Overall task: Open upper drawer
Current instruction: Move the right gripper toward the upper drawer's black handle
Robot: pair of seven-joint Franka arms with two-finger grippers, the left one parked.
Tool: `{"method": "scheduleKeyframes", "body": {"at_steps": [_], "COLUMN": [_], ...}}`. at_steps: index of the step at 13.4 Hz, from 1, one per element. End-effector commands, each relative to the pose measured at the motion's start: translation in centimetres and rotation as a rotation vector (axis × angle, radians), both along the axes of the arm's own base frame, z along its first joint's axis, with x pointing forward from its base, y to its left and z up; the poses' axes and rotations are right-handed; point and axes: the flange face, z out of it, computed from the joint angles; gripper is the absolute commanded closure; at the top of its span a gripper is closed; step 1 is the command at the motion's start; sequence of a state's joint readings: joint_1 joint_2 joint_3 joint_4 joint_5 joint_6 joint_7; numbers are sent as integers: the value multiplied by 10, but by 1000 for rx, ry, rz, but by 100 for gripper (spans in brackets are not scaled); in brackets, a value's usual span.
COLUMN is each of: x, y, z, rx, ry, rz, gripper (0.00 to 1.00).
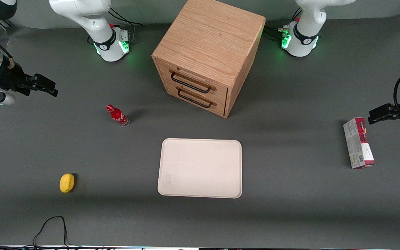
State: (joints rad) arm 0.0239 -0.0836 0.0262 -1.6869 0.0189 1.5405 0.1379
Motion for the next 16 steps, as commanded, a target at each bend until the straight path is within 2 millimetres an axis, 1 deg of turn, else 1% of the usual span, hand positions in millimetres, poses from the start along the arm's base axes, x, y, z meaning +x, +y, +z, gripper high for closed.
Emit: {"method": "scheduleKeyframes", "body": {"at_steps": [1, 2, 3, 4, 5, 6, 7, 8, 9, 10, 11, 12, 13, 14, 16], "x": [1, 4, 9, 18, 28, 36, 43, 46, 50, 46, 42, 37, 30, 10, -18], "y": [-1, -1, -1, 2, 13, 34, 49, 76, 100, 132, 153, 178, 204, 246, 298], "z": [5, 2, 3, 3, 4, 7, 5, -1, -11, -12, -13, -10, -10, -9, -12], "rx": [1, 1, 2, 6, 13, 19, 25, 28, 33, 45, 57, 73, 90, 111, 145], "ry": [-13, -6, -11, -12, -20, -30, -33, -25, -9, -10, -10, -21, -19, -15, 2], "rz": [22, 22, 23, 29, 60, 100, 124, 174, 215, 307, 417, 535, 618, 709, 820], "gripper": [0, 0, 0, 0, 0, 0, 0, 0, 0, 0, 0, 0, 0, 0, 0]}}
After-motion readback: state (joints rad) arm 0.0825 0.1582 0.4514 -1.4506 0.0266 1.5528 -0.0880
